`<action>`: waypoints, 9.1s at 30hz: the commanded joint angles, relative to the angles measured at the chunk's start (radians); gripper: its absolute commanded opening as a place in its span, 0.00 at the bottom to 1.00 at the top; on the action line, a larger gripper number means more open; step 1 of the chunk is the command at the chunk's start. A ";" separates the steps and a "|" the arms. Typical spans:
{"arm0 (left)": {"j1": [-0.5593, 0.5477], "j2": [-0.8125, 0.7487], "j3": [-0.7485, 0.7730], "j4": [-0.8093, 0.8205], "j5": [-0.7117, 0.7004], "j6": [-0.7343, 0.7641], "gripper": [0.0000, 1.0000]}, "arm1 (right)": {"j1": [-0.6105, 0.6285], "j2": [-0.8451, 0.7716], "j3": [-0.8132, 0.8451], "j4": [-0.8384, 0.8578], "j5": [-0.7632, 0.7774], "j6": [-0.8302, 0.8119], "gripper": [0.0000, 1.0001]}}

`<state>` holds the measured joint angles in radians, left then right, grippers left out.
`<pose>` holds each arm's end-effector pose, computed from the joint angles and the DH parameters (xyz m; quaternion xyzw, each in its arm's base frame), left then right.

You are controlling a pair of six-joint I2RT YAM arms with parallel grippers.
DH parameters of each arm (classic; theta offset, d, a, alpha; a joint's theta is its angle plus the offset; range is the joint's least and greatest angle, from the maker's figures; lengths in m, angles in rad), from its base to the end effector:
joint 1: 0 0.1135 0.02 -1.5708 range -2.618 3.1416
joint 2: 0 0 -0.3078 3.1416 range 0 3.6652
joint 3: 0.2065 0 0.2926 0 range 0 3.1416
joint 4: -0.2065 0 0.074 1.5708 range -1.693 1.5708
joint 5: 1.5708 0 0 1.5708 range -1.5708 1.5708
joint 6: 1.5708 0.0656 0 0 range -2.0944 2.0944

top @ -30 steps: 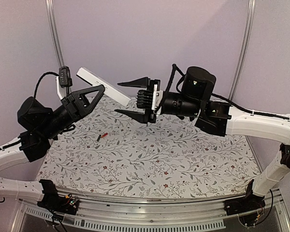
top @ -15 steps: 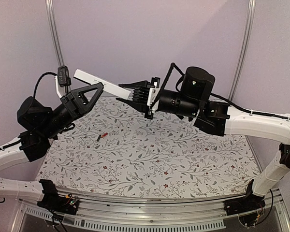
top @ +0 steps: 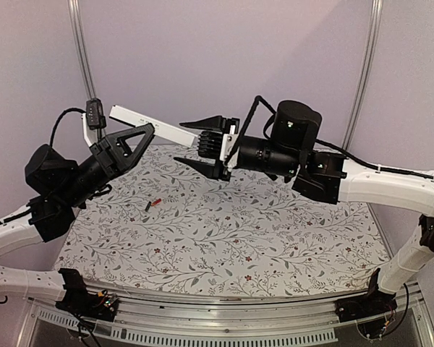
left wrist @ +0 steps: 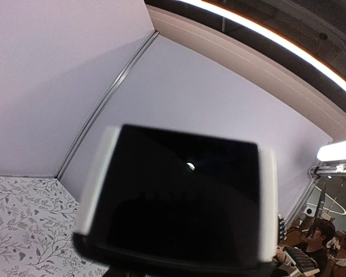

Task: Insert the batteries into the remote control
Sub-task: Remove the battery cover from the remote control, then place the battery cover at the center of the board, then pass from the left arm to the right, then place the remote control without batteries at the center of the board, then pick up the battery from the center of the board.

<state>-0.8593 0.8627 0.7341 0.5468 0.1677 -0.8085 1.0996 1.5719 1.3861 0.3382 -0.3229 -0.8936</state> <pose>0.1473 -0.1876 0.4264 0.0840 0.5410 -0.6494 0.5277 0.1846 0.4082 0.4480 -0.6059 0.2467 0.1811 0.7343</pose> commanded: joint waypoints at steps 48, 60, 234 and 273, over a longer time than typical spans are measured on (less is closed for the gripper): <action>0.017 -0.027 -0.012 0.022 0.006 0.032 0.00 | 0.036 -0.089 -0.006 -0.075 0.213 -0.158 0.24; 0.018 -0.031 -0.019 0.014 0.007 0.038 0.00 | 0.036 -0.084 0.001 -0.079 0.202 -0.182 0.18; 0.512 0.766 0.382 -0.956 0.060 0.912 0.46 | -0.225 0.398 0.069 -0.960 0.465 0.989 0.99; 0.566 1.179 0.654 -1.126 -0.036 1.072 0.35 | -0.225 0.432 0.008 -0.956 0.490 0.944 0.99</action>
<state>-0.3119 2.0155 1.3663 -0.5663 0.1257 0.2665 0.8711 1.9965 1.3991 -0.6205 0.1627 0.0620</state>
